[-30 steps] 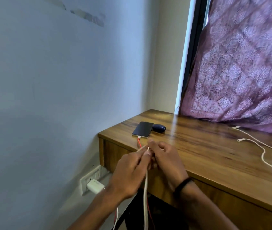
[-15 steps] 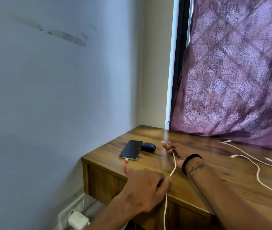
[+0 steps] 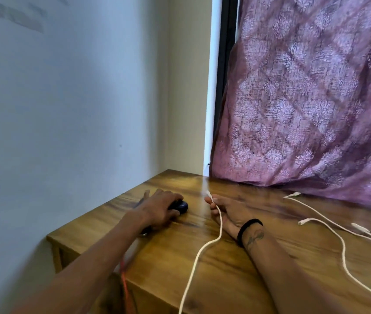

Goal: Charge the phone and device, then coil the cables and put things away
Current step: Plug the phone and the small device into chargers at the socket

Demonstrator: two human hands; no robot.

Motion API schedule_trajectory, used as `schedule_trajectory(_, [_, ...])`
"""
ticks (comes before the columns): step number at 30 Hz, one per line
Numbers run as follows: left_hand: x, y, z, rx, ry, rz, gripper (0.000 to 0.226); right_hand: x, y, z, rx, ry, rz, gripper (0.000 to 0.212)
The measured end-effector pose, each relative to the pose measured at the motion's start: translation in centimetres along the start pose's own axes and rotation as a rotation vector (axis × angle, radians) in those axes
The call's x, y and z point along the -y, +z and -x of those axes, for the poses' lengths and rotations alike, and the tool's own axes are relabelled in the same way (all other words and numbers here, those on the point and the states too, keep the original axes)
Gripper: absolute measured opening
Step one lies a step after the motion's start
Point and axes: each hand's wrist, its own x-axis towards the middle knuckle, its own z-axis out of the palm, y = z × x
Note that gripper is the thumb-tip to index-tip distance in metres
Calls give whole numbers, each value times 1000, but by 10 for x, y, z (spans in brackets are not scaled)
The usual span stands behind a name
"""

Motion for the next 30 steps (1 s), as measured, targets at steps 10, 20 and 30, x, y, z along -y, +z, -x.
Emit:
schedule_trajectory(10, [-86,28,-29,-211,-198,1597,52,0,-12,10,-64,-229,106,26])
schedule_trajectory(20, [-76,23,-13,-116,-342,2169,34,-5,-4,12,-150,-314,364,19])
schedule_trajectory(30, [-76,25,-15,-156,-331,2173,21,-8,-2,12,-146,-374,446,22])
